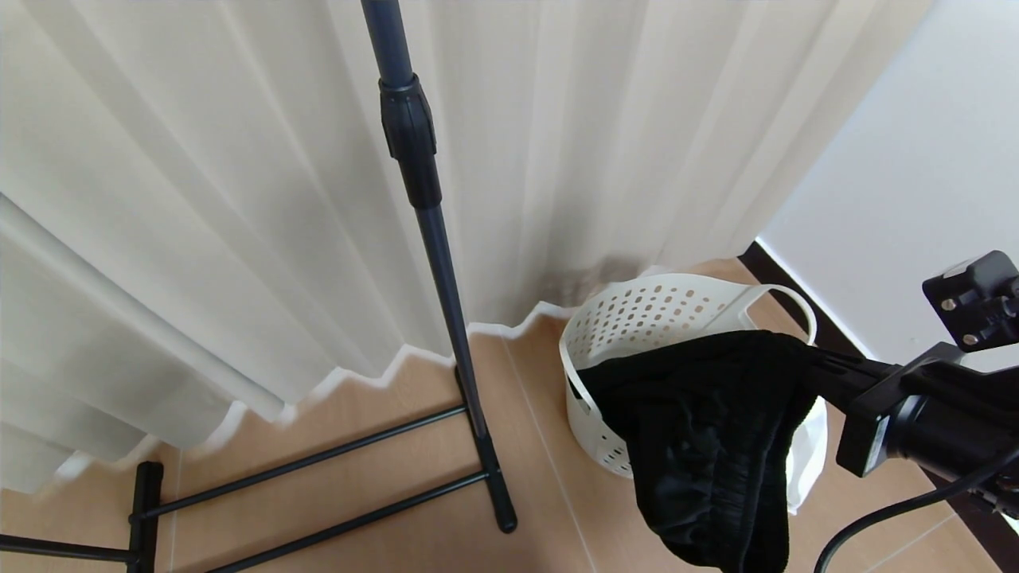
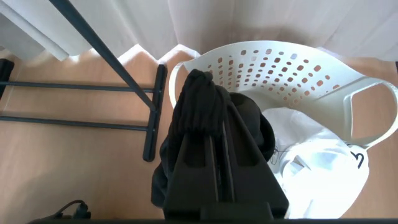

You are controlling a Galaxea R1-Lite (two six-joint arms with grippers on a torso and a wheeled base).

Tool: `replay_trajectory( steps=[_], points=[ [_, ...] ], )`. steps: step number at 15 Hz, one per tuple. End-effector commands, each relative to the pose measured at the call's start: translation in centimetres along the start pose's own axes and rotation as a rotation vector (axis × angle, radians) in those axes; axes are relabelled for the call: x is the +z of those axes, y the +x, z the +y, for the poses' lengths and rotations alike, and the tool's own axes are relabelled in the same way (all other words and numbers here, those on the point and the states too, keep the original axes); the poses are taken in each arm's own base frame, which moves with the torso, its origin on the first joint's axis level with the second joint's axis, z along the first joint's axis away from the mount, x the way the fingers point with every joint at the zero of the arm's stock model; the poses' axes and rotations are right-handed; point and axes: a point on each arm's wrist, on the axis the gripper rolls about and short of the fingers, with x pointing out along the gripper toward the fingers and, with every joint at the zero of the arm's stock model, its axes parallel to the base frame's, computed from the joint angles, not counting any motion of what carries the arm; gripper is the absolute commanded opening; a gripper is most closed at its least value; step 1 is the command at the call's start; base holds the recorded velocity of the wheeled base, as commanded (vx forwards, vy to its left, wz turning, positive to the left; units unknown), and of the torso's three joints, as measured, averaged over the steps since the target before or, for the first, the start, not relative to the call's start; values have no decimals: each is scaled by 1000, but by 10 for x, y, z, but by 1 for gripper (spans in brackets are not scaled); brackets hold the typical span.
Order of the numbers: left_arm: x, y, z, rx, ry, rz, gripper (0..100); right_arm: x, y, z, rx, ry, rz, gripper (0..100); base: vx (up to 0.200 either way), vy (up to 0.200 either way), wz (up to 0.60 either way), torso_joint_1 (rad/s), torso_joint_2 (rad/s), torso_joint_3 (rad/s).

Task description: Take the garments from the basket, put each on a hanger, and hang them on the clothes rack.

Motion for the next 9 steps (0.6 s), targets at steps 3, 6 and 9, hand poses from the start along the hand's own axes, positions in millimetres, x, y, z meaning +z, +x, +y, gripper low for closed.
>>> replay_trajectory(
  steps=[3, 6, 9],
  points=[
    [0, 0, 0, 1, -1, 0, 100, 0, 0, 0, 1, 0, -3, 0, 0, 0, 0, 4, 1, 144],
    [0, 0, 0, 1, -1, 0, 100, 0, 0, 0, -1, 0, -3, 0, 0, 0, 0, 2, 6, 189],
    [0, 0, 0, 1, -1, 0, 100, 1, 0, 0, 1, 0, -4, 0, 0, 0, 0, -1, 1, 201]
  ],
)
